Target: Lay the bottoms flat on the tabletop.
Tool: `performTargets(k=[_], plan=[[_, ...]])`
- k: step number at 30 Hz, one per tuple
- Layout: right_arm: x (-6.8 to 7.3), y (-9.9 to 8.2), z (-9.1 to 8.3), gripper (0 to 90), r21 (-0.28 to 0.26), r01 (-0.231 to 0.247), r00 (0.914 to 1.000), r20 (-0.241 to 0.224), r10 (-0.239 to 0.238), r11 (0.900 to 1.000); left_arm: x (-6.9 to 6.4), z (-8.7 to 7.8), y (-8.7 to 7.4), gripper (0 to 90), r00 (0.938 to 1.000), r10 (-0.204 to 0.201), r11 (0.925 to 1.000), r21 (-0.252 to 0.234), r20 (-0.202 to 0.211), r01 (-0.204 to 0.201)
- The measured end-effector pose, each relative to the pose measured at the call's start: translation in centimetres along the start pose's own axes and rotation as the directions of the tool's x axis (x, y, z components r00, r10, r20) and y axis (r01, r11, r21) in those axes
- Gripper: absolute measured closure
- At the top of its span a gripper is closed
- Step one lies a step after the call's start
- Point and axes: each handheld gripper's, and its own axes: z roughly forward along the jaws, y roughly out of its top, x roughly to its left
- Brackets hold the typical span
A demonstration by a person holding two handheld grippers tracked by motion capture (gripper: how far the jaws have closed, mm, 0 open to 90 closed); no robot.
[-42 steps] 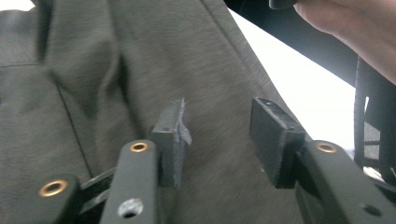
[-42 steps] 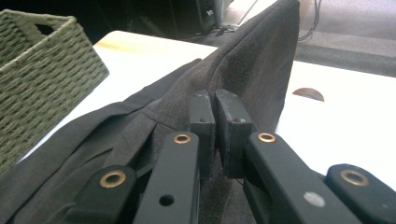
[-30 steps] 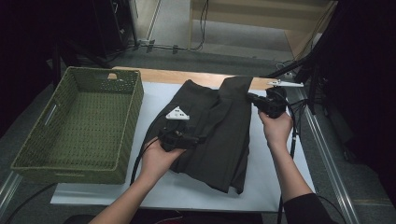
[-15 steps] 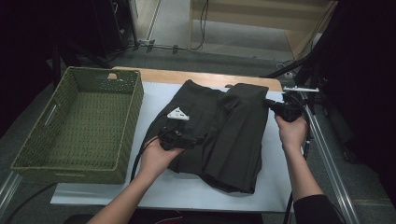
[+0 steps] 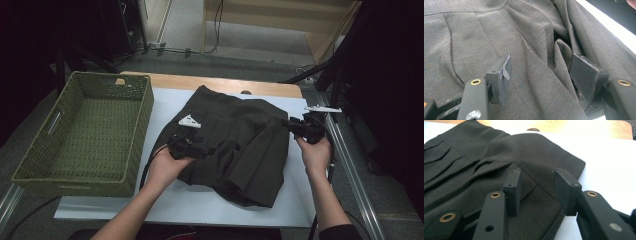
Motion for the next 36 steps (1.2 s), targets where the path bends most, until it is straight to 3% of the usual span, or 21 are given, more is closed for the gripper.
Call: performTargets(k=[9, 16, 19, 22, 26, 31, 34, 36], plan=[[0.1, -2.5, -0.5, 46.6, 0.013, -0.002, 1.0, -0.001, 0.002, 0.9999, 0.8, 0.1, -0.1, 35.0, 0.9998, -0.015, 0.9998, 0.011, 0.009, 0.015], [0.3, -4.1, -0.6, 39.0, 0.032, -0.006, 0.9995, 0.032, 0.005, 0.9995, 1.3, 0.2, -0.1, 35.0, 0.9997, -0.025, 0.9997, 0.008, 0.009, 0.024], [0.4, -4.8, -0.6, 36.3, 0.041, -0.028, 0.9995, 0.013, 0.027, 0.9988, 1.5, 0.3, -0.1, 35.0, 0.9997, -0.023, 0.9997, 0.011, 0.007, 0.023], [0.8, -5.5, -0.7, 27.7, 0.036, -0.024, 0.9995, 0.023, 0.023, 0.9991, 1.7, 0.3, -0.1, 35.0, 0.9997, -0.024, 0.9997, 0.008, 0.001, 0.024], [1.0, -6.3, -0.5, 26.5, 0.057, -0.045, 0.9988, 0.02, 0.044, 0.9974, 1.9, 0.4, 0.0, 35.0, 0.9997, -0.023, 0.9997, 0.005, -0.001, 0.023], [1.2, -7.3, 0.5, 33.1, 0.094, -0.05, 0.9987, 0.015, 0.049, 0.9943, 1.9, 0.4, 0.0, 35.1, 0.9998, -0.021, 0.9998, -0.004, -0.007, 0.021], [1.2, -7.7, 1.2, 43.7, 0.119, -0.053, 0.9986, 0.014, 0.052, 0.9915, 1.9, 0.4, 0.0, 35.1, 0.9999, -0.013, 0.9999, 0.0, -0.011, 0.013], [1.1, -7.8, 1.4, 55.6, 0.125, -0.054, 0.9985, 0.016, 0.052, 0.9907, 1.9, 0.4, 0.0, 35.1, 0.9998, -0.016, 0.9999, -0.005, -0.01, 0.016]])
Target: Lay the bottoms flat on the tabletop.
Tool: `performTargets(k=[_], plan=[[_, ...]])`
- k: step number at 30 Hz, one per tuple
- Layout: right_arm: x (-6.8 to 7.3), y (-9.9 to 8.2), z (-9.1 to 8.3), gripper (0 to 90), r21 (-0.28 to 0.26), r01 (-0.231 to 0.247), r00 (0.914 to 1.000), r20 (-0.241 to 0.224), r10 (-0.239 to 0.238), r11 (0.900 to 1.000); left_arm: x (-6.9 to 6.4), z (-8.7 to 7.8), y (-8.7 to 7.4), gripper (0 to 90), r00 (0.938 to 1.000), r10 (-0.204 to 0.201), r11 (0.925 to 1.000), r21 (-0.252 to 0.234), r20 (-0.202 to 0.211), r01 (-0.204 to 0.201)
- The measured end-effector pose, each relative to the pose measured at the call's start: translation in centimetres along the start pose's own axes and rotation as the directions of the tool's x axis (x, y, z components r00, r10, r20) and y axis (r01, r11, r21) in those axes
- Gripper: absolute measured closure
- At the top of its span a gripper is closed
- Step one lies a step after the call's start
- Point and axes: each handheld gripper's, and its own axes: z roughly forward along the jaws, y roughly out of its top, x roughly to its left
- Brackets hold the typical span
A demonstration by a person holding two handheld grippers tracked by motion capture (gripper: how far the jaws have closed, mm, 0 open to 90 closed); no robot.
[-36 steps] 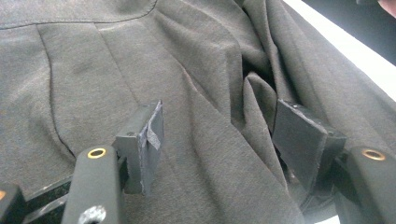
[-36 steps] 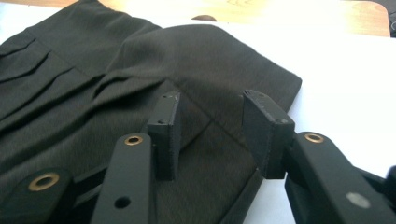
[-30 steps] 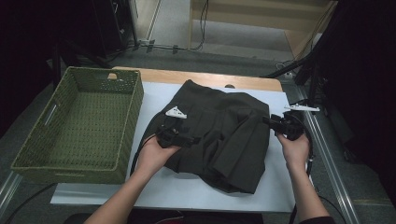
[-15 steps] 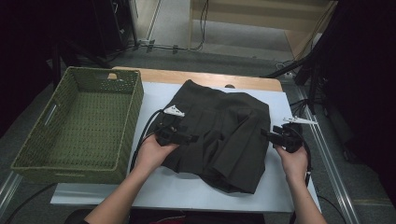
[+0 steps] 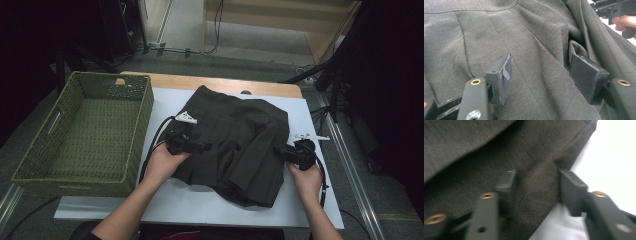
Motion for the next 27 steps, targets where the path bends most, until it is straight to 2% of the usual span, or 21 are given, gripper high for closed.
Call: performTargets(k=[1, 2, 4, 7, 10, 15, 16, 18, 19, 20, 22, 25, 27], plan=[[-0.1, 0.0, 0.0, 66.0, -0.002, 0.007, 1.0, 0.001, -0.007, 1.0, 0.0, 0.0, 0.0, 35.1, 1.0, -0.001, 1.0, -0.001, -0.002, 0.001], [-0.3, 0.0, 0.0, 72.0, -0.003, 0.006, 1.0, -0.005, -0.006, 1.0, 0.0, 0.0, 0.0, 35.1, 1.0, 0.0, 1.0, 0.0, 0.0, 0.0], [-0.7, 0.1, -0.1, 78.8, 0.002, -0.006, 0.9999, -0.014, 0.006, 1.0, 0.0, 0.0, 0.0, 35.1, 1.0, 0.003, 1.0, 0.003, -0.002, -0.003], [-1.3, 0.4, -0.5, 81.4, 0.015, -0.011, 0.9998, -0.017, 0.011, 0.9998, 0.0, 0.0, 0.0, 35.1, 1.0, 0.004, 1.0, 0.002, -0.001, -0.004], [-2.1, 0.8, -1.4, 81.5, 0.012, 0.0, 0.9999, 0.011, 0.0, 0.9999, 0.0, -0.1, 0.0, 35.1, 1.0, 0.003, 1.0, -0.004, 0.0, -0.003], [-4.6, 0.8, -2.5, 81.5, -0.01, -0.061, 0.998, -0.019, 0.061, 0.9981, 0.3, -0.3, 0.1, 35.0, 1.0, -0.001, 0.9999, -0.013, -0.005, 0.001], [-4.9, 0.7, -2.6, 81.4, -0.007, -0.076, 0.9968, -0.026, 0.075, 0.9971, 0.3, -0.4, 0.1, 34.7, 1.0, -0.002, 0.9999, -0.012, -0.008, 0.002], [-5.2, 0.7, -2.7, 79.7, -0.011, -0.075, 0.997, -0.02, 0.075, 0.9971, 0.6, -0.4, 0.2, 32.6, 0.9999, -0.007, 0.9999, -0.012, -0.009, 0.006], [-5.2, 0.7, -2.6, 75.3, -0.004, -0.067, 0.9973, -0.031, 0.067, 0.9977, 0.8, -0.5, 0.2, 32.5, 0.9999, -0.012, 0.9999, -0.006, -0.01, 0.012], [-4.9, 0.6, -2.5, 67.0, 0.016, -0.058, 0.9981, -0.02, 0.058, 0.9982, 0.9, -0.5, 0.2, 32.5, 0.9998, -0.015, 0.9999, -0.004, -0.015, 0.015], [-4.6, 0.3, -2.6, 57.4, 0.015, -0.033, 0.9994, -0.011, 0.034, 0.9993, 1.2, -0.6, 0.1, 32.2, 0.9994, -0.031, 0.9995, 0.0, -0.013, 0.031], [-4.1, 0.2, -3.9, 54.0, -0.016, -0.004, 1.0, 0.002, 0.004, 0.9999, 1.4, -0.7, 0.0, 31.6, 0.9995, -0.026, 0.9996, 0.01, -0.016, 0.027], [-3.8, 0.0, -4.9, 53.1, -0.046, -0.012, 0.9999, -0.011, 0.012, 0.9989, 1.6, -0.7, -0.1, 31.6, 0.9994, -0.034, 0.9993, 0.016, -0.01, 0.034]])
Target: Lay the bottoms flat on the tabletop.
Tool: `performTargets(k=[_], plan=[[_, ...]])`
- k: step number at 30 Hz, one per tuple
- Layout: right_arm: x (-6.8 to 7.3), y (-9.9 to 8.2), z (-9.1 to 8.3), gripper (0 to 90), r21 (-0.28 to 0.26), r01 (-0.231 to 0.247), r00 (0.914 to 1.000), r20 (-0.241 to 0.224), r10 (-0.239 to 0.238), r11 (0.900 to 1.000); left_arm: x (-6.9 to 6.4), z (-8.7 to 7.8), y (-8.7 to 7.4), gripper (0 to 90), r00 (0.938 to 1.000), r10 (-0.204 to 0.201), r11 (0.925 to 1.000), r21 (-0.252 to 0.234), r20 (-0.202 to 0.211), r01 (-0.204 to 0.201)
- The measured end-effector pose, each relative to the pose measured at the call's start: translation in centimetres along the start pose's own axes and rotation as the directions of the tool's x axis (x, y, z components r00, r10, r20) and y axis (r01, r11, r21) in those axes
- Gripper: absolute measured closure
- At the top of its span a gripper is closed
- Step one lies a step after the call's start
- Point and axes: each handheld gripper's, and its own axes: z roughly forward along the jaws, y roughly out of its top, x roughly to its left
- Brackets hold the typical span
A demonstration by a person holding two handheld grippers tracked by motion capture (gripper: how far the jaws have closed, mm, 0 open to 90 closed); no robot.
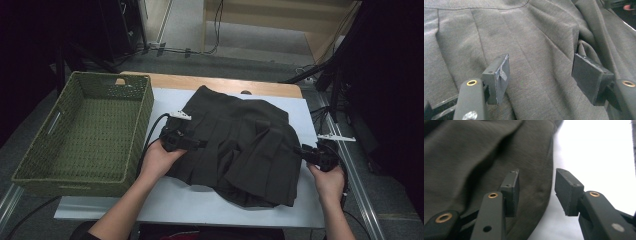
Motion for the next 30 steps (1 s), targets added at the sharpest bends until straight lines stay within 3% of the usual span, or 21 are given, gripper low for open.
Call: performTargets(k=[8, 16, 22, 26, 30], plan=[[2.8, -1.1, -1.7, 51.8, -0.02, 0.057, 0.9965, -0.059, -0.058, 0.9982, -0.1, 0.0, -0.3, 31.8, 0.9999, 0.005, 1.0, 0.005, -0.01, -0.005], [5.8, -2.2, -1.0, 46.1, 0.004, 0.111, 0.9888, -0.101, -0.11, 0.9939, -1.5, 0.2, -0.4, 32.0, 0.9992, 0.04, 0.9992, 0.006, -0.001, -0.04], [7.0, -3.7, -1.1, 46.7, 0.017, 0.143, 0.9813, -0.133, -0.139, 0.9896, -2.7, 0.7, -0.4, 32.2, 0.9971, 0.072, 0.9974, 0.01, 0.027, -0.072], [7.9, -4.7, -0.8, 46.7, 0.031, 0.197, 0.9699, -0.151, -0.191, 0.9798, -3.0, 0.8, -0.4, 33.7, 0.9971, 0.067, 0.9977, 0.006, 0.036, -0.067], [8.9, -4.9, -0.8, 44.3, 0.017, 0.199, 0.9685, -0.155, -0.194, 0.9797, -3.5, 1.0, -0.4, 33.7, 0.996, 0.078, 0.9969, 0.01, 0.044, -0.079]])
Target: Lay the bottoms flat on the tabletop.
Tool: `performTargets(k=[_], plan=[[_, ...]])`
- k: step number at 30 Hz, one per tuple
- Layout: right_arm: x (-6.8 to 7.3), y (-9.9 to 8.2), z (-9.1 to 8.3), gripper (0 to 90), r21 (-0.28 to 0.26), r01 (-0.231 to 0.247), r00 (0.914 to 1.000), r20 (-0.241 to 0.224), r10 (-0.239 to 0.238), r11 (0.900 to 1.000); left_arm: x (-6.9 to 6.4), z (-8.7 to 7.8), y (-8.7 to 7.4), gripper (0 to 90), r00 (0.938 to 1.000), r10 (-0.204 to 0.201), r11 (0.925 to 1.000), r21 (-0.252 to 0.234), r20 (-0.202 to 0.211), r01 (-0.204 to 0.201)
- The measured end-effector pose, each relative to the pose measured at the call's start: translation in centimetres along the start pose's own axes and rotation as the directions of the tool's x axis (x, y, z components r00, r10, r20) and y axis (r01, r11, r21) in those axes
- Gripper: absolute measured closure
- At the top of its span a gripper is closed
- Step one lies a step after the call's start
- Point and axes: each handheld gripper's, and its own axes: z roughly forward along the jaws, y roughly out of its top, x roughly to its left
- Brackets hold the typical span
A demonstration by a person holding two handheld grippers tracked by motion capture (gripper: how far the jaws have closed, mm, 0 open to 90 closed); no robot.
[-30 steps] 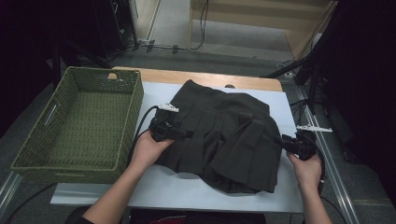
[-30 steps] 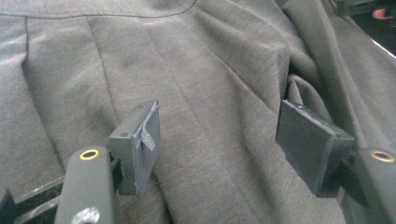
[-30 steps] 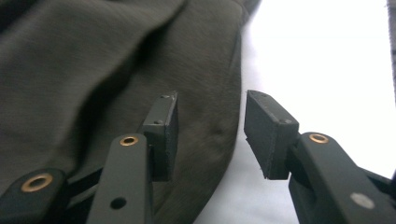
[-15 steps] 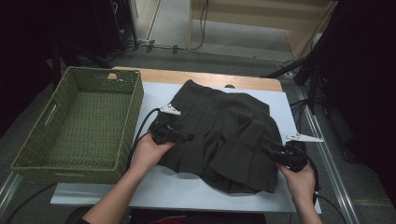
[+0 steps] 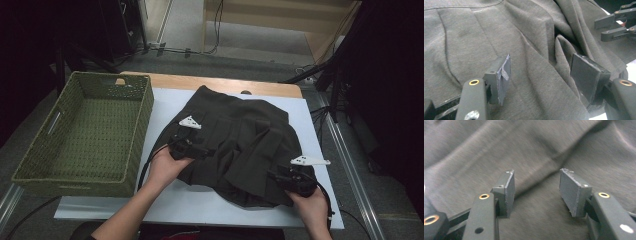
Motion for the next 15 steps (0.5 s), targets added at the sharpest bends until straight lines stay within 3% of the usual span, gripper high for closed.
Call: performTargets(k=[4, 6, 9, 15], plan=[[0.9, 0.0, 0.2, 42.4, -0.002, 0.004, 1.0, 0.001, -0.004, 1.0, -0.8, 0.5, 0.1, 33.8, 0.9998, 0.015, 0.9999, 0.0, 0.012, -0.015], [1.6, 0.0, -0.2, 41.4, -0.039, -0.013, 0.9999, 0.004, 0.013, 0.9992, -1.2, 0.7, 0.2, 33.8, 0.9995, 0.026, 0.9997, 0.002, 0.019, -0.026], [2.6, 0.0, -0.8, 41.1, -0.076, 0.014, 0.9999, 0.004, -0.014, 0.997, -1.9, 1.1, 0.2, 35.0, 0.9987, 0.043, 0.999, 0.005, 0.026, -0.044], [2.3, -0.4, 0.8, 38.2, -0.003, 0.012, 0.9999, -0.008, -0.012, 0.9999, -3.5, 2.2, 0.2, 37.6, 0.9964, 0.071, 0.9973, 0.015, 0.047, -0.072]])
